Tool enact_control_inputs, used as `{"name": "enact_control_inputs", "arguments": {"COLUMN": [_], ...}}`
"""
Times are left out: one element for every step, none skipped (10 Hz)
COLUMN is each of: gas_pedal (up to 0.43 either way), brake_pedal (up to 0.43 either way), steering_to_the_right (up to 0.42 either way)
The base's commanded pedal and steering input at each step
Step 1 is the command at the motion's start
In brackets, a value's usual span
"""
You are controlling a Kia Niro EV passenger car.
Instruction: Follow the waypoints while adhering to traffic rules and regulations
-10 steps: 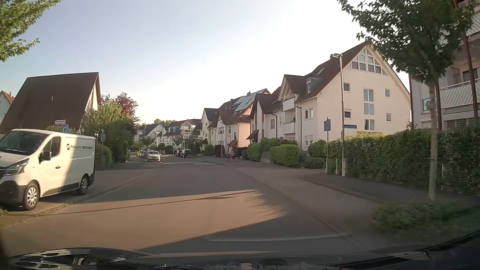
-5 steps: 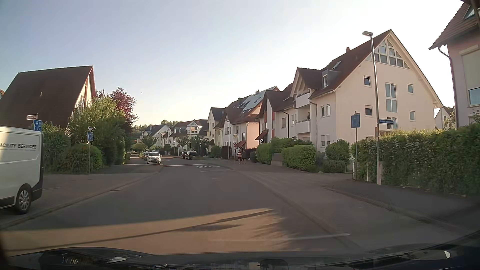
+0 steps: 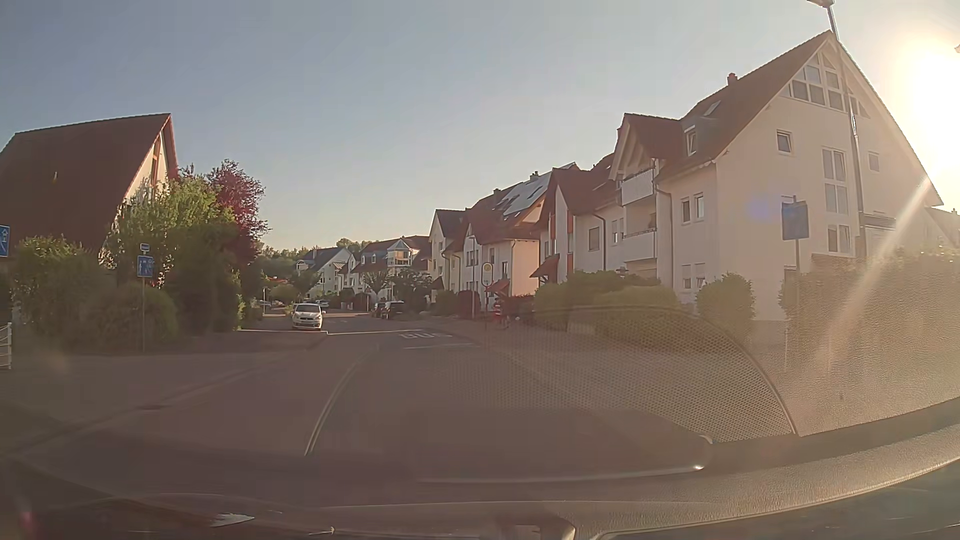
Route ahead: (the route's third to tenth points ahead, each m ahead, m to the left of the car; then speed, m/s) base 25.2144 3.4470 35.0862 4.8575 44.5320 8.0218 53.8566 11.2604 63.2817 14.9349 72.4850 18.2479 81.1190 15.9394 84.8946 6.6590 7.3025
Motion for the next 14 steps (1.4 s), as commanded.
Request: {"name": "enact_control_inputs", "arguments": {"gas_pedal": [0.059, 0.059, 0.059, 0.059, 0.059, 0.059, 0.059, 0.059, 0.059, 0.059, 0.047, 0.047, 0.047, 0.047], "brake_pedal": [0.000, 0.000, 0.000, 0.000, 0.000, 0.000, 0.000, 0.000, 0.000, 0.000, 0.000, 0.000, 0.000, 0.000], "steering_to_the_right": [-0.035, -0.035, -0.035, -0.035, -0.035, -0.035, -0.035, -0.035, -0.035, -0.035, -0.035, -0.035, -0.035, -0.035]}}
